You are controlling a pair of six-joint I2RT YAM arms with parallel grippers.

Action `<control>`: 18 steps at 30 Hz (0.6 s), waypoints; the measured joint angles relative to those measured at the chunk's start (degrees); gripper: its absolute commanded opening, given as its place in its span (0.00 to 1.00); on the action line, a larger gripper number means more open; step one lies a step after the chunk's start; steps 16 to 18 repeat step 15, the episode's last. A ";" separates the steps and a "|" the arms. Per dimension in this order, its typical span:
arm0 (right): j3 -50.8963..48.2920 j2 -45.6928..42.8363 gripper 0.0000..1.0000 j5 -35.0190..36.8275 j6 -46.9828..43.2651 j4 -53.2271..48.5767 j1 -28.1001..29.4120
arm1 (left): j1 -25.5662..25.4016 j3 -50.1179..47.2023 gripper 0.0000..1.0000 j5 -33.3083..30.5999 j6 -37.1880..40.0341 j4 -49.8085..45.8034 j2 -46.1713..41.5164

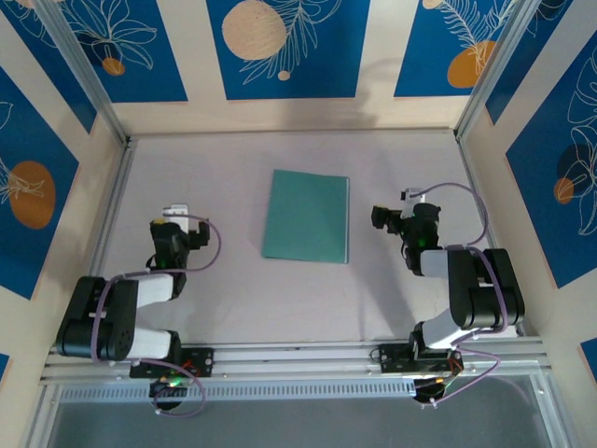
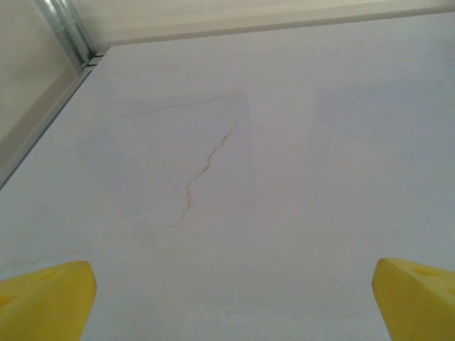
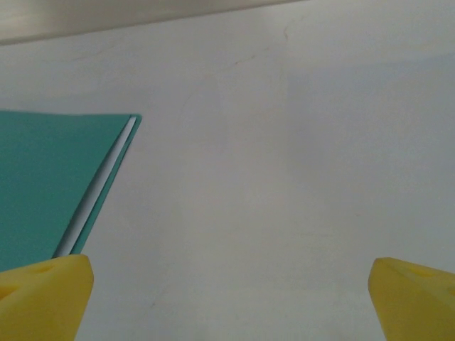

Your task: Put the files into the folder

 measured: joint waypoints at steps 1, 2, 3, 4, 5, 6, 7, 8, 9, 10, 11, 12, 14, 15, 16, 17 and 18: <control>-0.24 0.24 0.99 -0.46 -0.24 0.42 0.00 | 0.42 0.04 1.00 1.03 -0.02 1.79 1.73; -0.35 0.33 0.99 -0.72 -0.44 0.66 0.00 | 0.72 0.07 1.00 1.57 -0.09 3.28 3.19; -0.39 0.37 0.99 -0.96 -0.50 0.96 0.00 | 1.01 0.07 1.00 2.32 -0.26 4.90 5.14; -0.39 0.37 0.99 -1.07 -0.63 1.14 0.00 | 1.18 0.02 1.00 2.86 -0.24 6.80 7.32; -0.39 0.37 0.99 -1.25 -0.68 1.42 0.00 | 1.22 0.04 1.00 3.34 -0.26 7.85 8.72; -0.39 0.37 0.99 -1.38 -0.83 1.57 0.00 | 1.25 0.04 1.00 3.78 -0.26 7.78 9.46; -0.39 0.37 0.99 -1.44 -0.85 1.70 0.00 | 1.25 0.04 1.00 4.15 -0.26 7.67 9.62; -0.39 0.37 0.99 -1.57 -0.87 1.84 0.00 | 1.25 0.17 1.00 4.37 -0.24 7.76 9.62; -0.39 0.37 0.99 -1.64 -0.90 1.95 0.00 | 1.25 0.61 1.00 4.59 -0.24 7.72 9.62; -0.39 0.37 0.99 -1.81 -0.90 2.10 0.00 | 1.25 1.09 1.00 4.70 -0.24 7.69 9.62; -0.39 0.39 0.99 -1.88 -0.98 2.16 0.00 | 1.25 1.51 1.00 4.79 -0.24 7.78 9.62; -0.39 0.39 0.99 -2.03 -1.03 2.27 0.00 | 1.25 1.92 1.00 4.81 -0.24 7.76 9.62; -0.39 0.39 0.99 -2.05 -1.03 2.38 0.00 | 1.25 2.29 1.00 4.81 -0.24 7.78 9.62; -0.39 0.39 0.99 -2.05 -1.03 2.40 0.00 | 1.25 2.36 1.00 4.81 -0.24 7.76 9.62; -0.39 0.39 0.99 -2.05 -1.03 2.40 0.00 | 1.25 2.36 1.00 4.81 -0.24 7.76 9.62; -0.39 0.39 0.99 -2.05 -1.03 2.40 0.00 | 1.25 2.36 1.00 4.81 -0.24 7.76 9.62; -0.39 0.39 0.99 -2.05 -1.03 2.40 0.00 | 1.25 2.36 1.00 4.81 -0.24 7.76 9.62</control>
